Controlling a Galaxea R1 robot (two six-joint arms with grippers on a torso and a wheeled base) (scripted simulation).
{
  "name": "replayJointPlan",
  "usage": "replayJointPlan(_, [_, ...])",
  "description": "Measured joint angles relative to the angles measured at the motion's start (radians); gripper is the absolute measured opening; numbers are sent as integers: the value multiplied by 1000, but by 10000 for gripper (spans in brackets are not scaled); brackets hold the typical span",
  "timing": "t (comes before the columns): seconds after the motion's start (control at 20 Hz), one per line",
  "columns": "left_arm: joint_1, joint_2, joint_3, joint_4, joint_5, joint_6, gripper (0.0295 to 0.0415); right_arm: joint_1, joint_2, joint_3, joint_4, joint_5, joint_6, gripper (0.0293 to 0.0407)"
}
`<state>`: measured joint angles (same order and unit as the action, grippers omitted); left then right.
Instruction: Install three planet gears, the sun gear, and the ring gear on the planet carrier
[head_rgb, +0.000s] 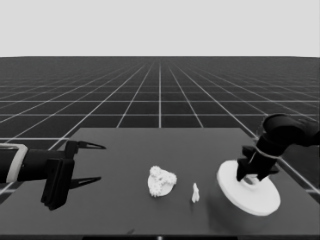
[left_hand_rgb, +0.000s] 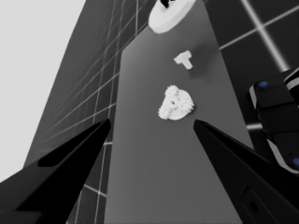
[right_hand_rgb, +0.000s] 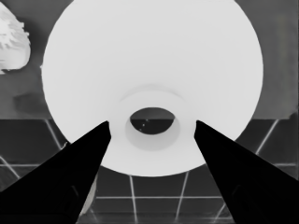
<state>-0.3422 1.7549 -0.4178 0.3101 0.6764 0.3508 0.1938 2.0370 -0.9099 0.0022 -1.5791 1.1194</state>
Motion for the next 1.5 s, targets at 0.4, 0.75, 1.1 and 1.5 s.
replayJointPlan(0.4, [0, 0, 0, 0, 0, 0, 385, 88, 214, -76, 91, 2, 337, 346])
replayJointPlan(0.75, [0, 0, 0, 0, 0, 0, 385, 49, 986, -684, 49, 1, 311, 346])
replayJointPlan(1.1, [0, 0, 0, 0, 0, 0, 385, -247, 1017, -777, -239, 54, 256, 346])
replayJointPlan(1.5, [0, 0, 0, 0, 0, 0, 385, -276, 1021, -795, -258, 62, 261, 346])
